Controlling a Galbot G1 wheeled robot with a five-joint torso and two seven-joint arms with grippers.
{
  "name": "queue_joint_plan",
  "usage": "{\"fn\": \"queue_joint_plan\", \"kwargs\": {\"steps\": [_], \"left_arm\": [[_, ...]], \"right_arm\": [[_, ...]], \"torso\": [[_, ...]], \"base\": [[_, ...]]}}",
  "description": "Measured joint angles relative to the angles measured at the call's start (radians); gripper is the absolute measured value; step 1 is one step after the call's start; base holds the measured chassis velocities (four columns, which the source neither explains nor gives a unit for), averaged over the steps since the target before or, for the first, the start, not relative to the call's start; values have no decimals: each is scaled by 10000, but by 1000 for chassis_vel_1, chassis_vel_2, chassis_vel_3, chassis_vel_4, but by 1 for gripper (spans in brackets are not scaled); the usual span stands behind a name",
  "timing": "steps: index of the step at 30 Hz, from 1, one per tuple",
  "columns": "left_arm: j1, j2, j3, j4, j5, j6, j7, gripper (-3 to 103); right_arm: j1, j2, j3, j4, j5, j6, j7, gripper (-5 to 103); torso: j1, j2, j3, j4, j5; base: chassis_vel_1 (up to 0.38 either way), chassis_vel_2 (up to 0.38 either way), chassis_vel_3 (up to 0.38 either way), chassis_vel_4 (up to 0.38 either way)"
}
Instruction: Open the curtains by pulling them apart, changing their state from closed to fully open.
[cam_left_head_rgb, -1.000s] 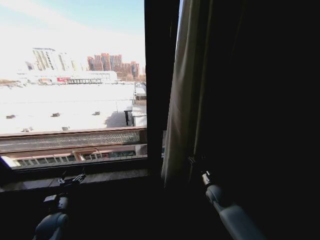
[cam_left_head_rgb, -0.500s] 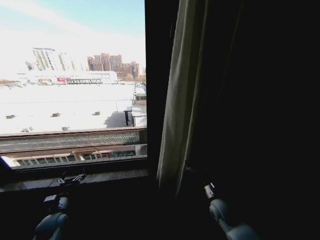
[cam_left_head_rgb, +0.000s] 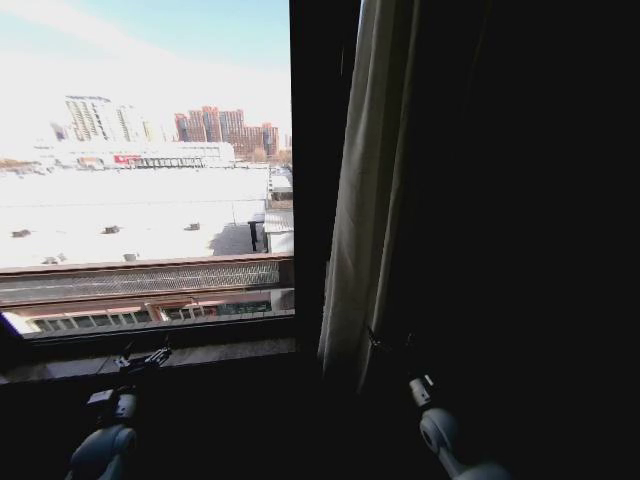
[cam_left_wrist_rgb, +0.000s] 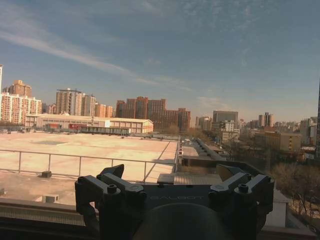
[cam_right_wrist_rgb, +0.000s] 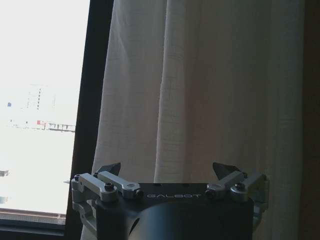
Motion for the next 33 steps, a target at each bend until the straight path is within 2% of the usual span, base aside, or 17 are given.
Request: {"fn": "queue_joint_plan", "kwargs": {"steps": [3, 9, 14, 20, 33], "left_arm": [[0, 0, 0, 0, 0, 0, 0, 100], [0, 0, 0, 0, 0, 0, 0, 100], [0, 0, 0, 0, 0, 0, 0, 100], [0, 0, 0, 0, 0, 0, 0, 100], [0, 0, 0, 0, 0, 0, 0, 100]], "right_arm": [[-44, 130, -20, 73, -199, -213, 380, 100], [-118, 127, 206, 144, -247, -337, 520, 100], [-157, 12, 414, 145, -268, -454, 495, 100], [-186, -118, 693, 160, -136, -1048, 302, 100], [-215, -40, 735, 160, -179, -1081, 281, 100]], "torso": [[0, 0, 0, 0, -1], [0, 0, 0, 0, 0], [0, 0, 0, 1, 0], [0, 0, 0, 0, 1], [2, 0, 0, 0, 0]], "base": [[0, 0, 0, 0], [0, 0, 0, 0], [0, 0, 0, 0], [0, 0, 0, 0], [0, 0, 0, 0]]}}
